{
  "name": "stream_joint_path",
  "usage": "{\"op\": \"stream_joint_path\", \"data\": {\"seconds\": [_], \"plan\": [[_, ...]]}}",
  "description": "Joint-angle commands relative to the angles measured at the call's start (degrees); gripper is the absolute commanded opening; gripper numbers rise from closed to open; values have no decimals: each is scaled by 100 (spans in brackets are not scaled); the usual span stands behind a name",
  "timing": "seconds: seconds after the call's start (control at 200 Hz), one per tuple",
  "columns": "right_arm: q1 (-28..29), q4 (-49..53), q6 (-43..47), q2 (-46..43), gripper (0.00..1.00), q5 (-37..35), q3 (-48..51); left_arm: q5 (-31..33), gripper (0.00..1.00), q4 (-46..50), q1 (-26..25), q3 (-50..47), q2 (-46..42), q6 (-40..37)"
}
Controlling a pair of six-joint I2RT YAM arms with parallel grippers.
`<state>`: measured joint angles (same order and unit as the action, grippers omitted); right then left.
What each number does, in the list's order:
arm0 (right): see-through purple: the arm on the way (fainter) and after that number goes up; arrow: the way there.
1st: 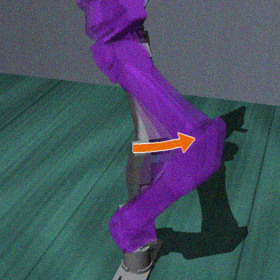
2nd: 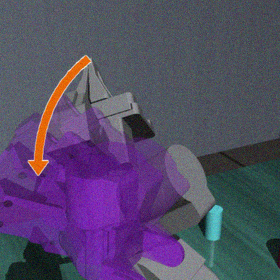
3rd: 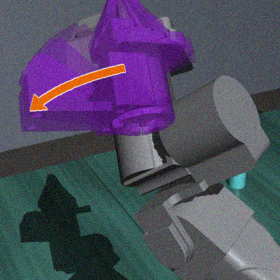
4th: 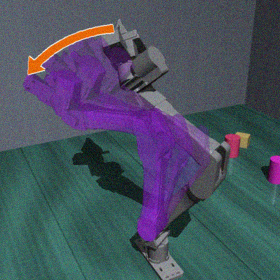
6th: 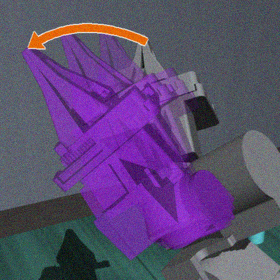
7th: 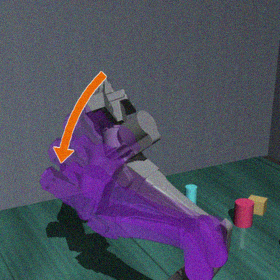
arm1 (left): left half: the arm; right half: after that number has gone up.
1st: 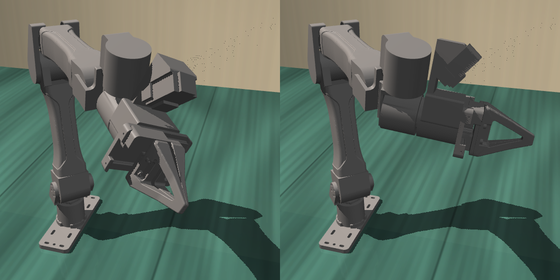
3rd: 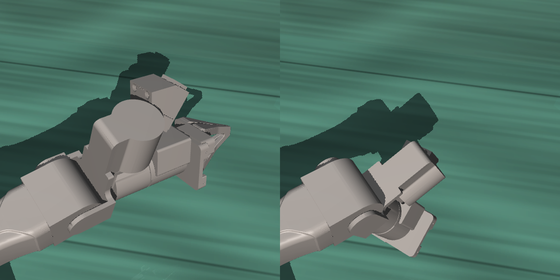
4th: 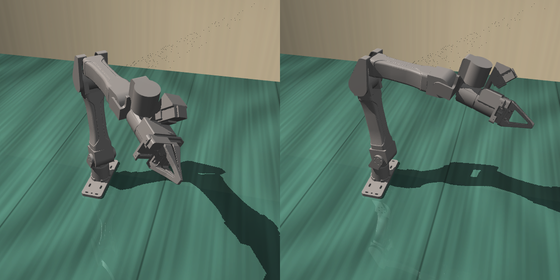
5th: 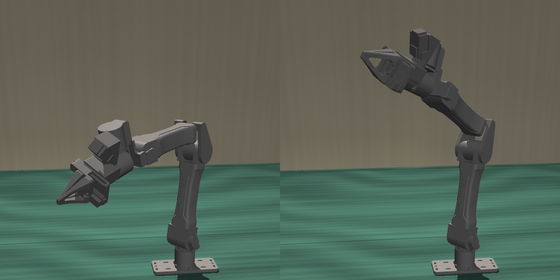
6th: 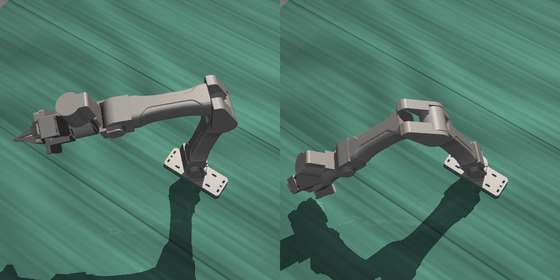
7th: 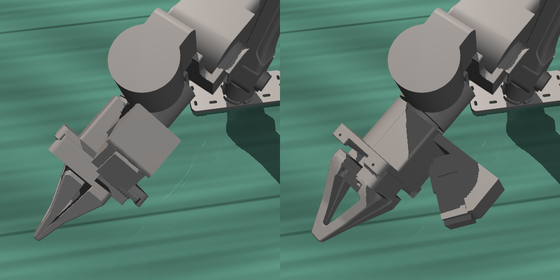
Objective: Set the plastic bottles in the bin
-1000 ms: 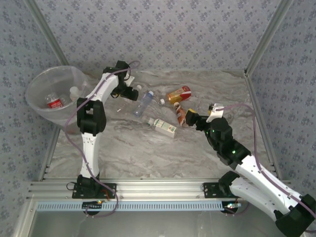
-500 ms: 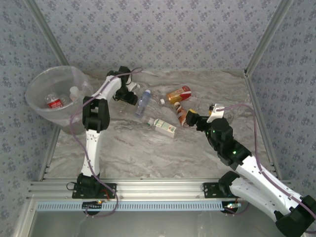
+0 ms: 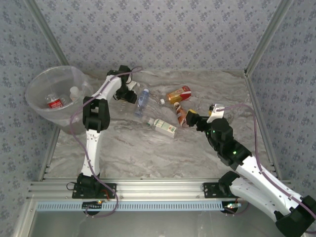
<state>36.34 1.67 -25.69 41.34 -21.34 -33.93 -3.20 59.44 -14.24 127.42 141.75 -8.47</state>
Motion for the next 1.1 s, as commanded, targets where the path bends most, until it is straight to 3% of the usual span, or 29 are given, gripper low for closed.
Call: {"op": "stream_joint_path", "data": {"seconds": [0.0,0.31,0.69,1.094], "plan": [[-27,70,-49,-73,100,7,3,-82,55,53,29,126,-398,225],[-3,-165,-251,-144,100,-274,149,-216,50,-352,18,-476,-1316,677],[-13,-196,-70,359,100,170,-56,-740,50,-804,-20,-1377,-2404,995],[28,-539,142,943,100,801,-303,-2211,50,-1759,-26,-2330,-4058,1571]]}}
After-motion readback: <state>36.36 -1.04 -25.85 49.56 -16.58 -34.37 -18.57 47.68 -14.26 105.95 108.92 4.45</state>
